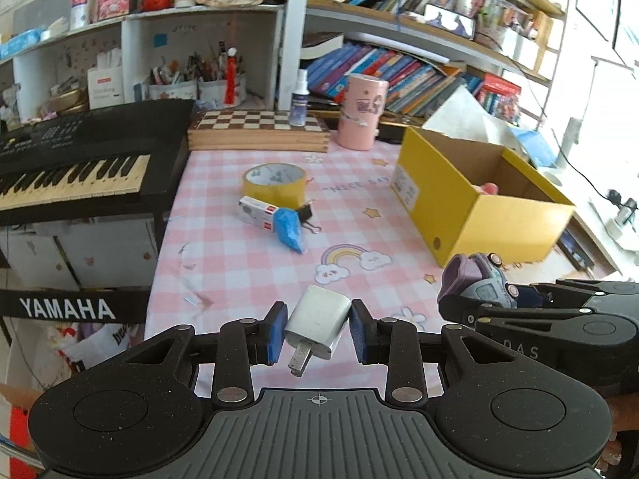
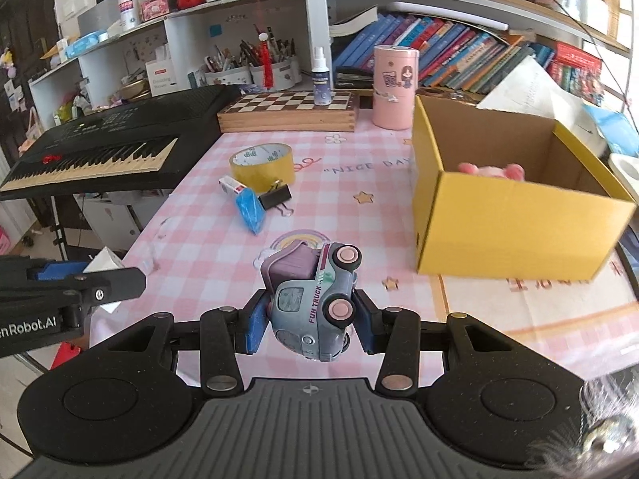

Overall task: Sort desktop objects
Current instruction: 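Carry the white plug and toy truck in both tools toward the yellow box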

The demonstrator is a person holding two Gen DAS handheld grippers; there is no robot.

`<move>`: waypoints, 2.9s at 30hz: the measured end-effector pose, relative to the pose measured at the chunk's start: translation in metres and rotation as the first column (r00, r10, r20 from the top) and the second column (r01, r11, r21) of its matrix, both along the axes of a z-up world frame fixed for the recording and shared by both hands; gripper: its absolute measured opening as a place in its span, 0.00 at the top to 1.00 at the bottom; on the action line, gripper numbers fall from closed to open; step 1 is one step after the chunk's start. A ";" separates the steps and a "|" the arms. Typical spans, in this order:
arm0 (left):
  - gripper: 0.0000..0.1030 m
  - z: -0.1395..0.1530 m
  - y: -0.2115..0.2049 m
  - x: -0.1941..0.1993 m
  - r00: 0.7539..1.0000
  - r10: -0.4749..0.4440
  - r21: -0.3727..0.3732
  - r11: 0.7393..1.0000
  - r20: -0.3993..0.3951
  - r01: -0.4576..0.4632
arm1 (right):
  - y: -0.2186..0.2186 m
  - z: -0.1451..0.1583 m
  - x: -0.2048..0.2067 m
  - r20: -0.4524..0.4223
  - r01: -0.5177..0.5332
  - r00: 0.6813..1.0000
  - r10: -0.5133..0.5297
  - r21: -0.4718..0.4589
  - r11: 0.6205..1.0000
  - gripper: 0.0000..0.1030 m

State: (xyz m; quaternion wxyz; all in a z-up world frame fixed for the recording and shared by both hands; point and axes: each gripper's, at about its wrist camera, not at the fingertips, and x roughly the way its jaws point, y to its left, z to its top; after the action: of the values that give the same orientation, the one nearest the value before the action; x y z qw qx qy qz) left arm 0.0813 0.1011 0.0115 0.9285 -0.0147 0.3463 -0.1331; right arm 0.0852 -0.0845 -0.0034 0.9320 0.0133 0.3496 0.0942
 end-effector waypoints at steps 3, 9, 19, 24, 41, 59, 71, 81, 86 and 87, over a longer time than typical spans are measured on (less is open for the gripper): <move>0.69 -0.001 -0.002 -0.009 1.000 -0.031 0.001 1.000 -0.003 0.031 | -0.001 -0.001 -0.015 0.001 0.023 1.000 -0.023 0.000 1.000 0.60; 0.69 -0.007 -0.013 -0.024 0.994 -0.103 -0.012 0.995 -0.019 0.103 | -0.005 -0.004 -0.041 -0.012 0.079 0.997 -0.079 -0.002 0.997 0.60; 0.69 -0.010 -0.041 -0.029 0.977 -0.213 -0.023 0.977 -0.027 0.213 | -0.032 -0.009 -0.067 -0.039 0.197 0.980 -0.197 -0.004 0.980 0.60; 0.69 -0.012 -0.057 -0.025 0.969 -0.245 -0.020 0.970 -0.031 0.244 | -0.046 -0.012 -0.072 -0.051 0.235 0.971 -0.234 0.002 0.972 0.60; 0.69 -0.014 -0.116 -0.002 0.951 -0.305 0.011 0.952 -0.048 0.306 | -0.105 -0.017 -0.053 -0.082 0.298 0.952 -0.295 0.022 0.954 0.60; 0.69 -0.023 -0.157 0.021 0.942 -0.325 0.012 0.945 -0.081 0.327 | -0.146 -0.024 -0.026 -0.122 0.305 0.946 -0.301 0.013 0.952 0.60; 0.69 -0.025 -0.193 0.033 0.930 -0.357 0.005 0.933 -0.082 0.359 | -0.178 -0.025 -0.017 -0.127 0.329 0.937 -0.326 0.001 0.944 0.60; 0.69 -0.022 -0.223 0.041 0.931 -0.360 0.014 0.932 -0.066 0.362 | -0.204 -0.026 -0.011 -0.127 0.326 0.938 -0.323 0.004 0.945 0.60; 0.69 -0.013 -0.233 0.046 0.937 -0.348 0.024 0.937 -0.038 0.349 | -0.223 -0.019 -0.002 -0.103 0.313 0.945 -0.310 0.011 0.950 0.60; 0.69 -0.011 -0.236 0.047 0.938 -0.345 0.025 0.938 -0.030 0.345 | -0.227 -0.017 0.000 -0.094 0.311 0.947 -0.308 0.013 0.950 0.60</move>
State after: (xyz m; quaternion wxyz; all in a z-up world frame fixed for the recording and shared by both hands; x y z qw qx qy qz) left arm 0.1286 -0.1346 0.0008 0.8866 0.0585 0.3570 -0.2883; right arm 0.0854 -0.3111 -0.0202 0.9181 0.0854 0.3840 -0.0490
